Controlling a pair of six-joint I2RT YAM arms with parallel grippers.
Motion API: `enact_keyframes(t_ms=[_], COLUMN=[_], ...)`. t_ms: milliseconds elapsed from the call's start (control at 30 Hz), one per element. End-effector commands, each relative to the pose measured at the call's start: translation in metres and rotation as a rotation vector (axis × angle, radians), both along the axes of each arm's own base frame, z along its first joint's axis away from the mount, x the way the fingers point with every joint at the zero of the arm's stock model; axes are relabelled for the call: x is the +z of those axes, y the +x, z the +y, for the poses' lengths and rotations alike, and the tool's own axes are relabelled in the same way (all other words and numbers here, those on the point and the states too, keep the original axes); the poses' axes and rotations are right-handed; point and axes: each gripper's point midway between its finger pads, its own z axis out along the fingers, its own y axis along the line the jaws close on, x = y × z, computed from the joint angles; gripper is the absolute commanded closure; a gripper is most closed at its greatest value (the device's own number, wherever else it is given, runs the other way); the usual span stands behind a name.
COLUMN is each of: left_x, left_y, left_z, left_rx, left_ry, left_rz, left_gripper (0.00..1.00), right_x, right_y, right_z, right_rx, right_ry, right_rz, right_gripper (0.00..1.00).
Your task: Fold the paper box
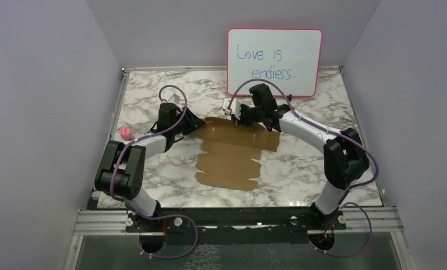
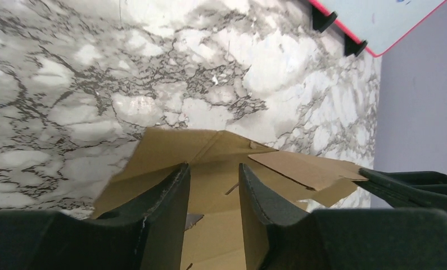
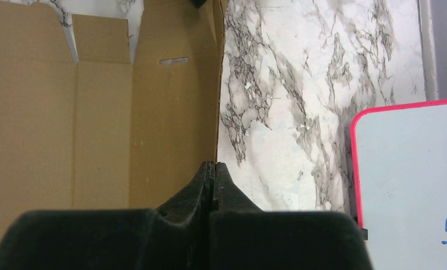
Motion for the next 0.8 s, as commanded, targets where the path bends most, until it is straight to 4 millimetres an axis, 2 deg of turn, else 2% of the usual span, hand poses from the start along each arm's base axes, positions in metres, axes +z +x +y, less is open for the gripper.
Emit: enact_keyframes(t_ms=[0, 100, 233, 367, 533, 767], left_x=[0.047, 0.064, 0.086, 0.096, 0.088, 0.073], left_y=[0.006, 0.004, 0.013, 0.021, 0.018, 0.008], left_z=[0.013, 0.016, 0.018, 0.014, 0.001, -0.013], left_rx=[0.035, 0.037, 0.035, 0.001, -0.049, -0.090], left_ry=[-0.043, -0.041, -0.001, 0.010, -0.004, -0.013], left_rz=[-0.126, -0.163, -0.210, -0.220, -0.197, -0.152], left_gripper=[0.61, 0.60, 0.60, 0.64, 0.73, 0.79], right_x=[0.019, 0.019, 0.020, 0.024, 0.029, 0.036], right_y=[-0.005, -0.006, -0.007, -0.007, -0.008, -0.004], right_z=[0.005, 0.006, 0.008, 0.009, 0.012, 0.014], right_rx=[0.040, 0.044, 0.054, 0.059, 0.067, 0.062], right_ry=[0.029, 0.031, 0.037, 0.039, 0.044, 0.051], right_rz=[-0.017, -0.016, -0.010, -0.020, -0.032, -0.073], right_gripper=[0.99, 0.99, 0.99, 0.99, 0.99, 0.99])
